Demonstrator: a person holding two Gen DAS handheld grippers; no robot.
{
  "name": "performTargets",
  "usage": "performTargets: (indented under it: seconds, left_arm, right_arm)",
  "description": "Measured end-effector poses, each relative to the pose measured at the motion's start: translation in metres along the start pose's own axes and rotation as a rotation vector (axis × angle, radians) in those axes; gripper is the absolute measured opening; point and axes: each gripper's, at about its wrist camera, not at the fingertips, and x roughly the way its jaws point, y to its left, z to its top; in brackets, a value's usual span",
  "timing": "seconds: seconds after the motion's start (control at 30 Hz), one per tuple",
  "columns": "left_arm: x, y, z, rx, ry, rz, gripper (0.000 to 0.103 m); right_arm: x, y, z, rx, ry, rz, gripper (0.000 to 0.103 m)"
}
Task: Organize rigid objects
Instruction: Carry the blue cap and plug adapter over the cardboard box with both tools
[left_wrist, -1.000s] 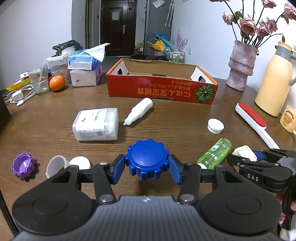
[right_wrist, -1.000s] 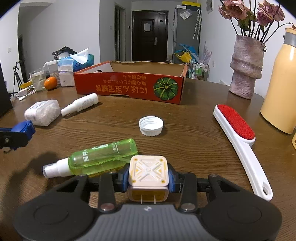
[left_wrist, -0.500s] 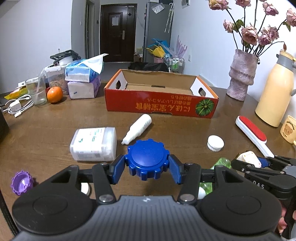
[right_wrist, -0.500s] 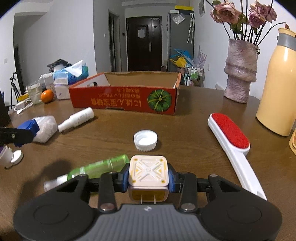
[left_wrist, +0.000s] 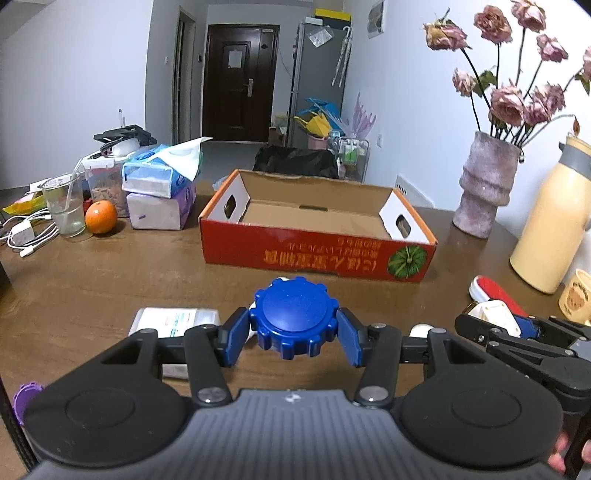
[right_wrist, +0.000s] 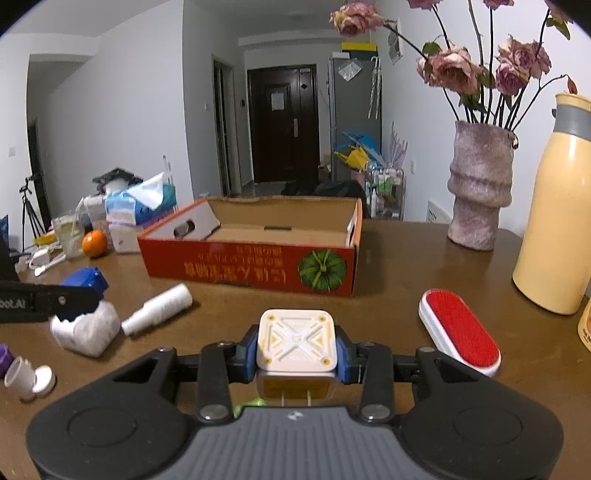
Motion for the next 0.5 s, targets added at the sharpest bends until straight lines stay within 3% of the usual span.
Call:
performTargets:
  seconds: [0.5]
  left_arm:
    - [0.032,-0.006,0.045,-0.051,-0.062,0.014,0.053]
  right_arm:
    - [0.028,0.012,0.043,0.017,-0.099,-0.002,0.038]
